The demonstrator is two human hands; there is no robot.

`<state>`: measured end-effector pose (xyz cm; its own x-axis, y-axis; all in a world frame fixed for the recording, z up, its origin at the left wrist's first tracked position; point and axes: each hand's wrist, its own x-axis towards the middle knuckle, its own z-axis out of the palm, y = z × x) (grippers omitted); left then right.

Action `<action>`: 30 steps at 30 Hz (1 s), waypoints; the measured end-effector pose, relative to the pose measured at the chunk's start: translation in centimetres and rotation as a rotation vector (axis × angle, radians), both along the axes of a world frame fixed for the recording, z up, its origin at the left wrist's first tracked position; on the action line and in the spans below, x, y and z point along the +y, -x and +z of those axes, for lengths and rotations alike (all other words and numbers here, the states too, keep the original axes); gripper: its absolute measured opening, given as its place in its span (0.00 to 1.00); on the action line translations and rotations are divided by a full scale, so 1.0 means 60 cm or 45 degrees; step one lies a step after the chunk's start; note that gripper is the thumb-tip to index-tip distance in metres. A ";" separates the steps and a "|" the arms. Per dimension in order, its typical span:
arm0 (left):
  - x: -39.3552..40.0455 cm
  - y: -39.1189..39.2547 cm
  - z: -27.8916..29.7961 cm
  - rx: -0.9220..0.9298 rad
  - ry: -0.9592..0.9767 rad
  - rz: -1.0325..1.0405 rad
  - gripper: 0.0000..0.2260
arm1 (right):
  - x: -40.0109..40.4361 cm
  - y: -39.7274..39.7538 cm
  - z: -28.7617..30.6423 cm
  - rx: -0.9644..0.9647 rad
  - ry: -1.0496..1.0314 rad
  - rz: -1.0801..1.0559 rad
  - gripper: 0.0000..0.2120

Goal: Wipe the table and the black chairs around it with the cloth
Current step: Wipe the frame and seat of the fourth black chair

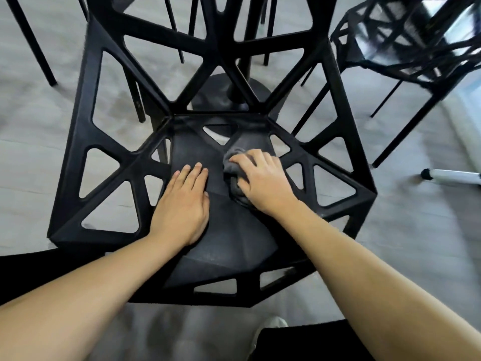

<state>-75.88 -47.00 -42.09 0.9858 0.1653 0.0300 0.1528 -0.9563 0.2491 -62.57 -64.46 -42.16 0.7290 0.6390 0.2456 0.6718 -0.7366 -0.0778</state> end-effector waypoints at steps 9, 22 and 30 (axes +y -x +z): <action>-0.002 -0.002 -0.004 -0.051 0.049 0.026 0.25 | -0.006 0.094 0.010 0.275 -0.230 -0.083 0.22; 0.141 0.133 0.118 -0.246 -0.452 0.073 0.29 | 0.178 0.207 0.020 0.430 -0.405 -0.054 0.22; 0.176 0.161 0.097 -0.223 -0.395 0.033 0.30 | 0.060 0.245 0.025 0.223 -0.333 -0.167 0.22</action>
